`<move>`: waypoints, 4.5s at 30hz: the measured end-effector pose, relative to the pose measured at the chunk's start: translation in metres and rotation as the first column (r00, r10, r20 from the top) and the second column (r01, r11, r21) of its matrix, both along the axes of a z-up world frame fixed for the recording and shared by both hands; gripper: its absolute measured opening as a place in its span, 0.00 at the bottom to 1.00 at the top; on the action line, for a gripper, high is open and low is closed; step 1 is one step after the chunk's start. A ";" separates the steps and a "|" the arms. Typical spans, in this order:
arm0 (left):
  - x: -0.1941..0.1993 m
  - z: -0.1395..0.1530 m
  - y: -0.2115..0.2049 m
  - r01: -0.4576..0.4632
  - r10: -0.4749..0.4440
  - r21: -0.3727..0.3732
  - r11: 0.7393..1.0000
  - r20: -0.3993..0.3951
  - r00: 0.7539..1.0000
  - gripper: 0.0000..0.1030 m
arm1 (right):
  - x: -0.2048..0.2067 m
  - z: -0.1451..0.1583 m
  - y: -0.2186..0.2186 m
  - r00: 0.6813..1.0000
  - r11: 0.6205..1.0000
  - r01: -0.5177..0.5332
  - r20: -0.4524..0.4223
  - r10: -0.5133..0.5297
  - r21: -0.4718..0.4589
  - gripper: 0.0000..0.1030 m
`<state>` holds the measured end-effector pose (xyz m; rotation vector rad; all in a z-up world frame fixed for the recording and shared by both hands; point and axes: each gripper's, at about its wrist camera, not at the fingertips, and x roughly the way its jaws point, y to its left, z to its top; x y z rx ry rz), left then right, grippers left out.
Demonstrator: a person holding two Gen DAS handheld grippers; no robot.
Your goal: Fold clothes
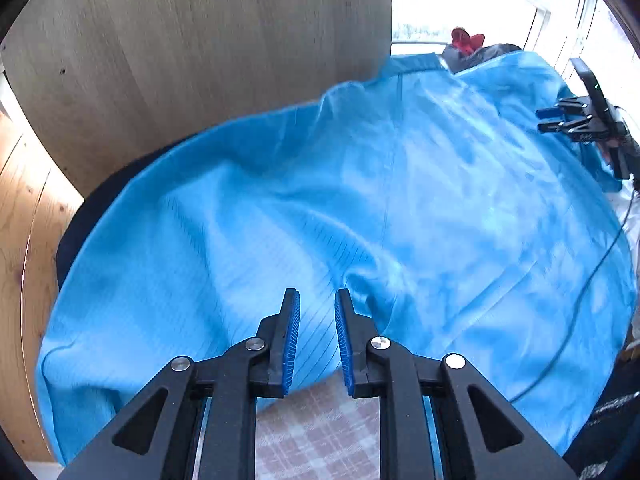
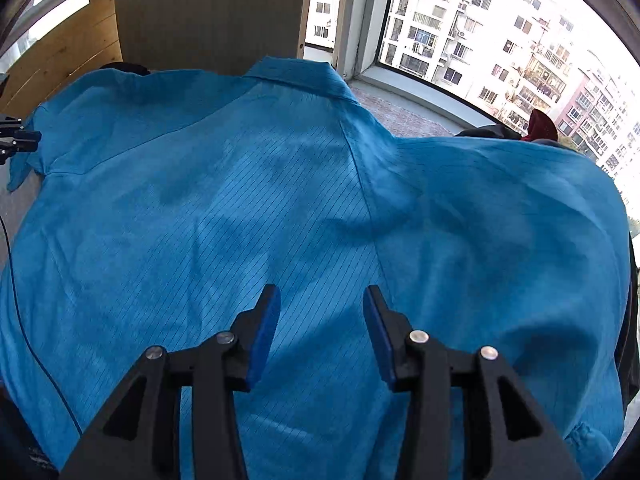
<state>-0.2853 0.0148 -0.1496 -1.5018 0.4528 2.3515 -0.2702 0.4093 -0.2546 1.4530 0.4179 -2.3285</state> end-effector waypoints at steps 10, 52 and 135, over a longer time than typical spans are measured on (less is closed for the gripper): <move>0.010 0.011 -0.062 -0.282 0.277 -0.073 0.957 -0.079 0.958 0.15 | 0.017 -0.020 0.037 0.989 0.990 0.130 0.060 -0.133 0.063 0.42; 0.345 -0.020 0.020 -0.379 0.341 0.216 0.900 0.193 0.920 0.24 | 0.206 0.037 0.028 0.999 0.994 0.017 0.035 -0.013 -0.105 0.40; 0.342 0.198 -0.062 -0.488 0.396 -0.167 0.857 -0.393 0.830 0.02 | -0.050 0.118 -0.340 0.703 0.717 -0.655 -0.154 0.694 0.239 0.02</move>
